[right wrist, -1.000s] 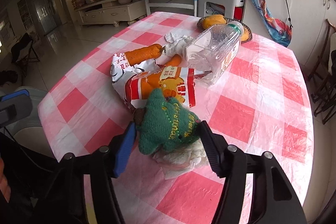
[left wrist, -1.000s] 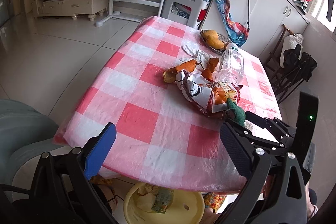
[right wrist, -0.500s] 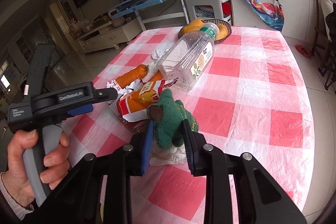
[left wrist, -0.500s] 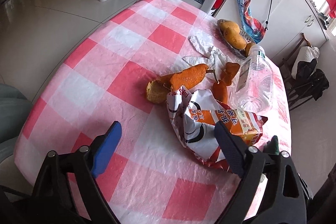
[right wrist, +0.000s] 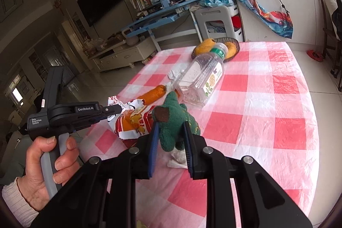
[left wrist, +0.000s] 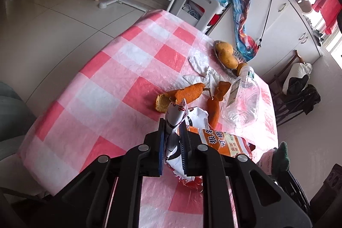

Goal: Collect trash
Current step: 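Carry plush and wrapper over the yellow basin and open both tools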

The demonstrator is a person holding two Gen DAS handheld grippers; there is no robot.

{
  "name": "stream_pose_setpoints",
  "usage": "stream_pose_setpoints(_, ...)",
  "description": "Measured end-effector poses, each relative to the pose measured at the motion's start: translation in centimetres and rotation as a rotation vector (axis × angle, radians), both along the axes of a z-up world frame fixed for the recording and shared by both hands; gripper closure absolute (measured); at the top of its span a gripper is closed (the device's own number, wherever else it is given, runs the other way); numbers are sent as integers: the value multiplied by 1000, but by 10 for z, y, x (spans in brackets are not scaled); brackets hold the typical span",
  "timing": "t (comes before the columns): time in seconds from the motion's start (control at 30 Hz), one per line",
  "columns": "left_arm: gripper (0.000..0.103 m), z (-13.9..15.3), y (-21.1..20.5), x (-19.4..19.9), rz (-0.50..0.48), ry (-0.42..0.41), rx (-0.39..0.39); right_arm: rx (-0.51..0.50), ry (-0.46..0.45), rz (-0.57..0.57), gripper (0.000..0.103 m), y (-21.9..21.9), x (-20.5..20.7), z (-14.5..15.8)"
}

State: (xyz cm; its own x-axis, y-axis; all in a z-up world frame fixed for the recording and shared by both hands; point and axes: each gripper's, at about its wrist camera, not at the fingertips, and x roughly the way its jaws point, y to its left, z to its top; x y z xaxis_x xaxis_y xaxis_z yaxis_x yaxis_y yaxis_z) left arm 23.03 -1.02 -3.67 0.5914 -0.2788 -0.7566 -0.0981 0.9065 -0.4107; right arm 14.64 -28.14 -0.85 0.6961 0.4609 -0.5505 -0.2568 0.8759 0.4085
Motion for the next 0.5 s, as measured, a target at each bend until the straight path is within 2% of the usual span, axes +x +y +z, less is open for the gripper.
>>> stream_pose_setpoints(0.13, 91, 15, 19, -21, 11, -39, -34, 53, -47, 30, 80, 5, -20, 7)
stream_pose_setpoints(0.23, 91, 23, 31, -40, 11, -58, -37, 45, -30, 64, 80, 17, -34, 4)
stream_pose_setpoints(0.33, 91, 26, 40, -59, 6, -65, -21, 35, 19, 119, 80, 35, -51, -6)
stream_pose_setpoints(0.5, 90, 29, 46, -88, -17, -75, 22, -49, 145, 228, 79, 75, -85, -35)
